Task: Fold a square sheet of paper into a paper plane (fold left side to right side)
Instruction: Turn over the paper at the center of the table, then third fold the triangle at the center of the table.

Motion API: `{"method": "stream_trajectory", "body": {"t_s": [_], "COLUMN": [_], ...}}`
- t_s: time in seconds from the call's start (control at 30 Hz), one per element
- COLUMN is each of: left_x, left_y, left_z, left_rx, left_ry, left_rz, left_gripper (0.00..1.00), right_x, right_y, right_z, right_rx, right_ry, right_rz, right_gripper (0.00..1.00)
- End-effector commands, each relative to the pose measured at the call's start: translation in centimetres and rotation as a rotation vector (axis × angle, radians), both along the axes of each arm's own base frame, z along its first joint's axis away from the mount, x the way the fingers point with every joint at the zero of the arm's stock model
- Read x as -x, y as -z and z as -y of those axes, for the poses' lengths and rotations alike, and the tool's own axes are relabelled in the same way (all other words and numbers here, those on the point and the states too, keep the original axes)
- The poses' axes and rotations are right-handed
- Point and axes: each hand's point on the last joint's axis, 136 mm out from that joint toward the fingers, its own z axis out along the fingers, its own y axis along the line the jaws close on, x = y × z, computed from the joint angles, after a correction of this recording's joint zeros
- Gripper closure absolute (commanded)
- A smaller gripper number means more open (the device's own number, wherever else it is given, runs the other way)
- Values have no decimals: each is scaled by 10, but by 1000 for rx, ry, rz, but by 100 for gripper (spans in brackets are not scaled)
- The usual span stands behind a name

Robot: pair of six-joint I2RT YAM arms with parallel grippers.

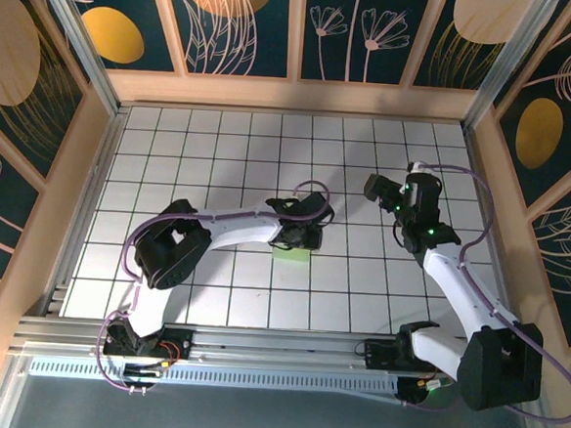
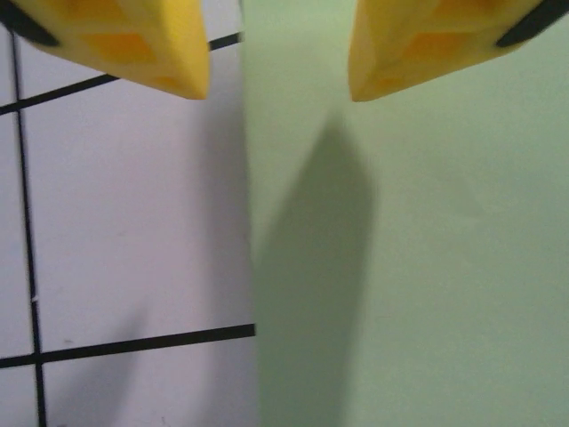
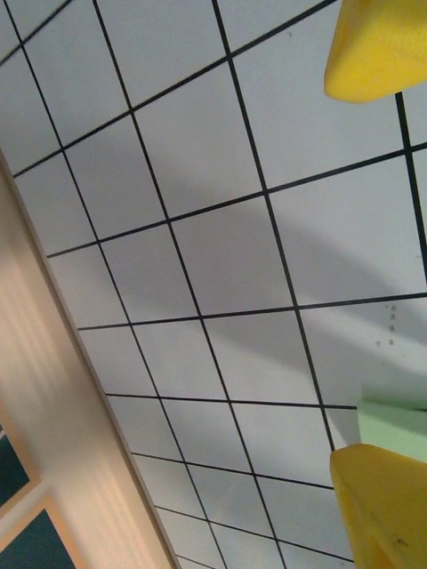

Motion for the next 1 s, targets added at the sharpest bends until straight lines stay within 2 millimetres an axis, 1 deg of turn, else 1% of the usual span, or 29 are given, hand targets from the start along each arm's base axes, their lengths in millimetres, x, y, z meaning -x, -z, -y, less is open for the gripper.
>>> {"method": "stream_trajectory", "body": {"t_s": [0.0,0.13,0.2,0.3,0.33,0.37,0.4,0.5,0.6,0.63,0.7,0.8,0.83,0.97], "left_x": [-8,-18,-22,-31,-34,-36,-38,-46,-49,-50,-52,-53,-53,-50], "left_y": [-37,-58,-71,-90,-96,-96,-108,-120,-124,-125,-125,-120,-118,-104], "left_z": [24,23,22,10,4,-2,-9,-32,-53,-60,-73,-90,-95,-105], "left_rx": [225,331,391,454,477,495,532,606,661,680,703,713,705,638], "left_ry": [28,35,35,25,19,8,1,-54,-109,-131,-182,-252,-269,-290], "left_rz": [17,46,70,126,145,153,177,216,247,259,276,301,309,306], "left_gripper": [48,42,41,40,40,40,40,40,41,42,42,43,43,43], "right_x": [-5,-4,-3,-1,0,2,3,9,18,21,28,39,42,49], "right_y": [-7,-5,-3,1,4,8,13,30,49,56,69,90,98,120], "right_z": [-4,-19,-30,-49,-56,-62,-67,-88,-112,-121,-140,-163,-170,-179], "right_rx": [-27,-53,-77,-129,-153,-179,-201,-290,-355,-370,-389,-398,-397,-390], "right_ry": [-28,-109,-167,-265,-296,-324,-342,-406,-466,-484,-524,-564,-572,-579], "right_rz": [-7,-40,-60,-104,-128,-154,-177,-249,-317,-345,-394,-469,-490,-544], "right_gripper": [2,2,7,20,27,33,39,53,65,71,79,96,100,100]}}
